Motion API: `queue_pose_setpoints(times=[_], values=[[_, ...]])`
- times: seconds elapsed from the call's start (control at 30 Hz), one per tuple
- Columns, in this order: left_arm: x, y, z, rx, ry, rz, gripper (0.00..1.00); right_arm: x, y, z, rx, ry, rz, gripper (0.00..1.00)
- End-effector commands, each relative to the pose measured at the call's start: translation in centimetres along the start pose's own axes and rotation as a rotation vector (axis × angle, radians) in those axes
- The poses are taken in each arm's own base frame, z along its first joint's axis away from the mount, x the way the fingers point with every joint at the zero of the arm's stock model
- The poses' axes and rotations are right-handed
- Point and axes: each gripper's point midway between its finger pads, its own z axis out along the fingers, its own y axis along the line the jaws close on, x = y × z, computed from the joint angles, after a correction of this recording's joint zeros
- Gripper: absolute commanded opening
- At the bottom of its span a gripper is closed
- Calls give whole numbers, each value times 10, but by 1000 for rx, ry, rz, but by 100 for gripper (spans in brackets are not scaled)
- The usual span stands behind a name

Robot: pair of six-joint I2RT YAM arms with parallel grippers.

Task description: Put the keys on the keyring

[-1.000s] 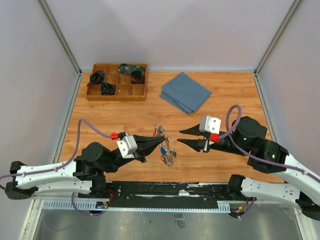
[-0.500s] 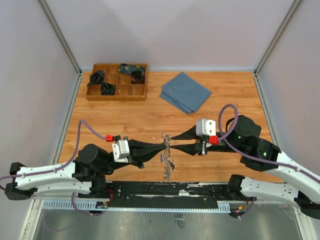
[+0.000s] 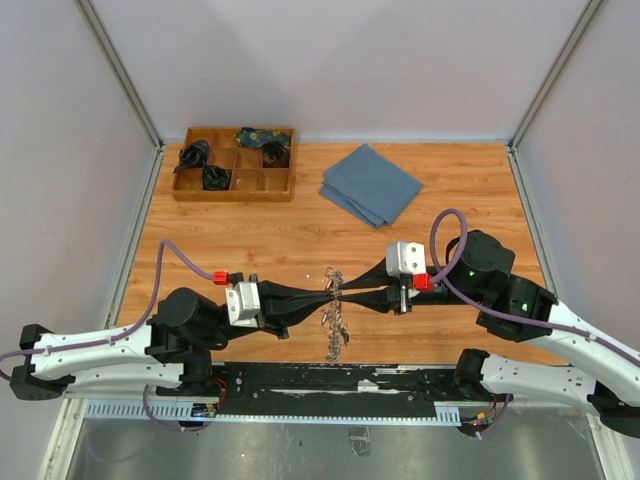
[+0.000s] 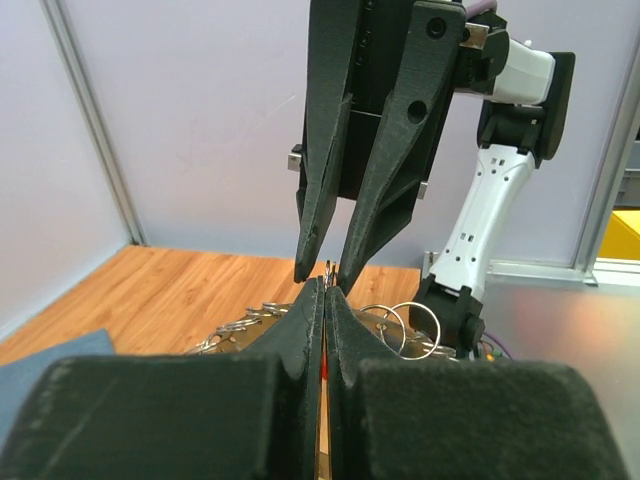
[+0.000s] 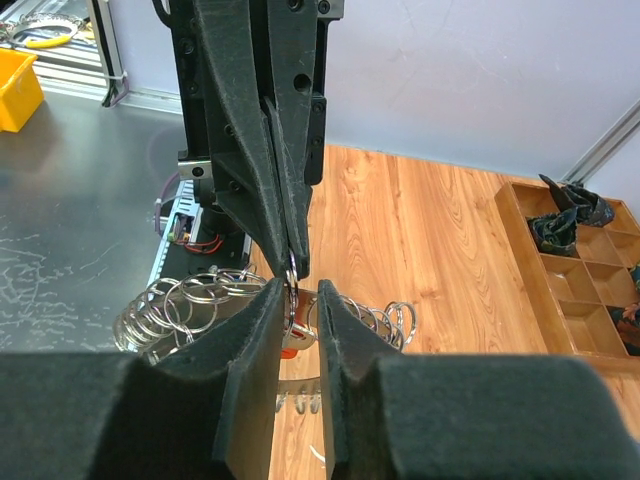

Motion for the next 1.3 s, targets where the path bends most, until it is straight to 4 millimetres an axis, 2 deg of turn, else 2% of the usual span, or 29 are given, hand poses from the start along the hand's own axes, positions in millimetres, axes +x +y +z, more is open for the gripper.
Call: queue_pose_setpoints(times=[0.0, 0.23, 0.47, 0.6, 0.7, 0.8, 1.13, 1.27], values=[[-42, -1, 3, 12, -131, -9, 1, 2, 9, 1, -40, 2, 13, 20], [-45, -1, 4, 13, -136, -5, 0, 8, 13, 2, -61, 23, 24, 19], [-46, -1, 5, 11, -138, -1, 1, 10, 14, 1, -68, 45, 32, 1], [-43, 2, 6, -6, -129, -3, 2, 10, 11, -2, -62, 115, 53, 0], [-37, 4, 6, -15, -97, 3, 21, 11, 8, -9, -55, 197, 63, 0], [-30, 6, 6, -26, -58, 10, 33, 16, 7, -19, -57, 294, 69, 0], [3, 9, 14, -56, 64, -1, 44, 50, 2, -55, -43, 756, 126, 0], [19, 5, 20, -48, 108, -11, 50, 51, -3, -59, -23, 846, 128, 0]])
